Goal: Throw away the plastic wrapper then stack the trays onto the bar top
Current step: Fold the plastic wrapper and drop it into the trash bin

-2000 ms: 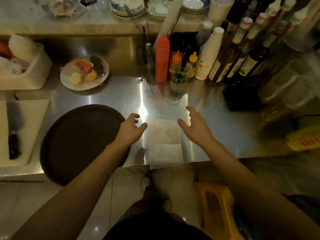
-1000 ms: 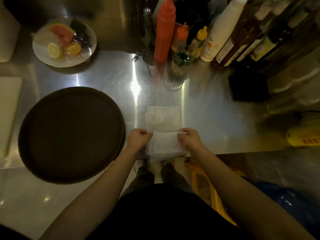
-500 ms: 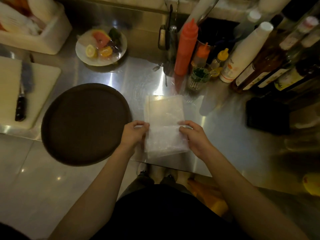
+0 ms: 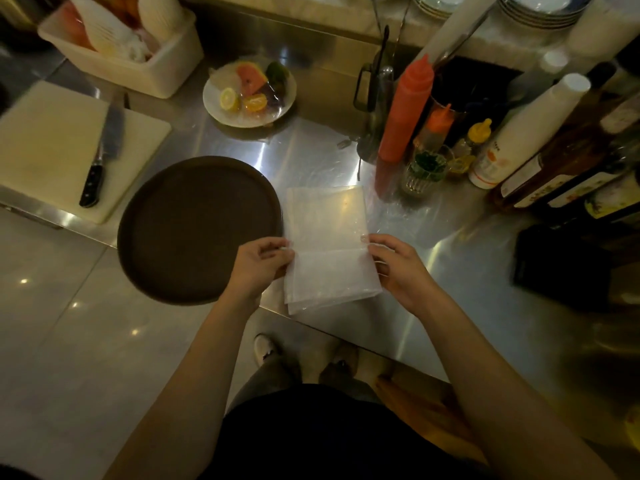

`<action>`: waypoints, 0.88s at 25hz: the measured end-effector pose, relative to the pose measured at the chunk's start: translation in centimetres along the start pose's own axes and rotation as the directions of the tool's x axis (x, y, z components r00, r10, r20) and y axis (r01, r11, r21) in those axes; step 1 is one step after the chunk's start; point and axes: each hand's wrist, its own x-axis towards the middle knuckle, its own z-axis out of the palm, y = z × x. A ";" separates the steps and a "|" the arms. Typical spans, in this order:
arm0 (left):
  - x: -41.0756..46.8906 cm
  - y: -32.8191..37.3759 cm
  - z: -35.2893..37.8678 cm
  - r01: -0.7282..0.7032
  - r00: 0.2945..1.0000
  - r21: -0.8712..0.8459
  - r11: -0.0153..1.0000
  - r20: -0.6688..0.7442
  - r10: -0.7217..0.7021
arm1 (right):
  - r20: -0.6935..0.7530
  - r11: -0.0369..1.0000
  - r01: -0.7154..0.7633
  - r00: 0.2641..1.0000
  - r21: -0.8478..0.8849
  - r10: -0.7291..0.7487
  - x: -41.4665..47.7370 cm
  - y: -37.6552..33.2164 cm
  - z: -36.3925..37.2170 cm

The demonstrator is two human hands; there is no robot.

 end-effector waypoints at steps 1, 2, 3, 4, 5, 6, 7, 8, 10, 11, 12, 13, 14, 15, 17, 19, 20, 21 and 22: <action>-0.1 0.2 -0.3 0.002 1.000 0.005 1.000 0.005 -0.002 | -0.001 1.000 0.006 1.000 -0.004 -0.006 -0.1 -0.1 0.2; -0.1 0.4 -0.6 0.002 1.000 -0.003 1.000 0.023 -0.002 | -0.006 1.000 0.010 1.000 -0.003 -0.010 -0.2 -0.3 0.5; -0.2 0.7 -1.0 0.003 0.999 -0.026 1.000 0.054 -0.002 | -0.012 1.000 0.017 1.000 -0.001 -0.017 -0.3 -0.4 0.8; -0.3 1.2 -1.5 0.008 0.996 -0.053 0.999 0.090 -0.003 | -0.013 1.000 0.028 1.000 0.002 -0.028 -0.4 -0.7 1.2; -0.5 1.8 -1.9 0.015 0.992 -0.079 0.997 0.123 -0.005 | -0.010 0.999 0.043 0.999 0.003 -0.043 -0.3 -0.9 1.5; -0.6 2.4 -2.7 0.026 0.988 -0.107 0.994 0.154 -0.009 | -0.004 0.998 0.059 0.998 0.009 -0.059 -0.4 -1.1 2.2; -0.6 3.0 -3.7 0.039 0.983 -0.146 0.989 0.183 -0.012 | 0.004 0.997 0.074 0.997 0.018 -0.074 -0.5 -1.4 3.0; -0.6 3.5 -4.6 0.053 0.978 -0.186 0.981 0.209 -0.013 | 0.015 0.996 0.087 0.996 0.032 -0.087 -0.5 -1.6 3.7; -0.2 4.1 -6.4 0.037 0.969 -0.236 0.971 0.247 0.023 | 0.040 0.991 0.107 0.993 0.077 -0.110 -0.5 -2.2 5.3; 0.0 4.4 -7.3 0.022 0.966 -0.246 0.969 0.255 0.043 | 0.052 0.989 0.108 0.992 0.103 -0.113 -0.5 -2.6 6.1; 0.2 4.6 -8.0 0.012 0.964 -0.249 0.968 0.262 0.055 | 0.061 0.986 0.102 0.992 0.132 -0.111 -0.4 -2.9 6.7; 0.4 4.7 -8.8 -0.002 0.961 -0.246 0.969 0.267 0.070 | 0.069 0.983 0.102 0.991 0.151 -0.114 -0.4 -3.2 7.4; 0.5 4.6 -9.5 -0.016 0.959 -0.240 0.971 0.272 0.082 | 0.076 0.981 0.112 0.989 0.157 -0.126 -0.3 -3.5 7.9; 0.7 4.7 -10.0 -0.029 0.957 -0.238 0.971 0.275 0.096 | 0.087 0.980 0.131 0.986 0.150 -0.145 -0.2 -3.7 8.3; 0.8 4.9 -10.6 -0.031 0.956 -0.249 0.968 0.275 0.102 | 0.102 0.979 0.161 0.979 0.127 -0.175 -0.1 -4.2 9.0; 1.0 5.1 -11.2 -0.014 0.957 -0.298 0.954 0.273 0.099 | 0.095 0.975 0.195 0.974 0.107 -0.205 0.0 -4.5 9.7; 0.9 5.4 -11.3 0.006 0.956 -0.325 0.946 0.280 0.090 | 0.088 0.973 0.214 0.971 0.090 -0.222 0.0 -4.7 10.0; 1.0 5.6 -11.5 0.031 0.951 -0.348 0.937 0.299 0.079 | 0.081 0.969 0.236 0.967 0.066 -0.241 0.1 -4.8 10.2; 1.1 5.7 -11.7 0.070 0.943 -0.368 0.927 0.328 0.058 | 0.073 0.965 0.258 0.963 0.040 -0.260 0.1 -5.0 10.4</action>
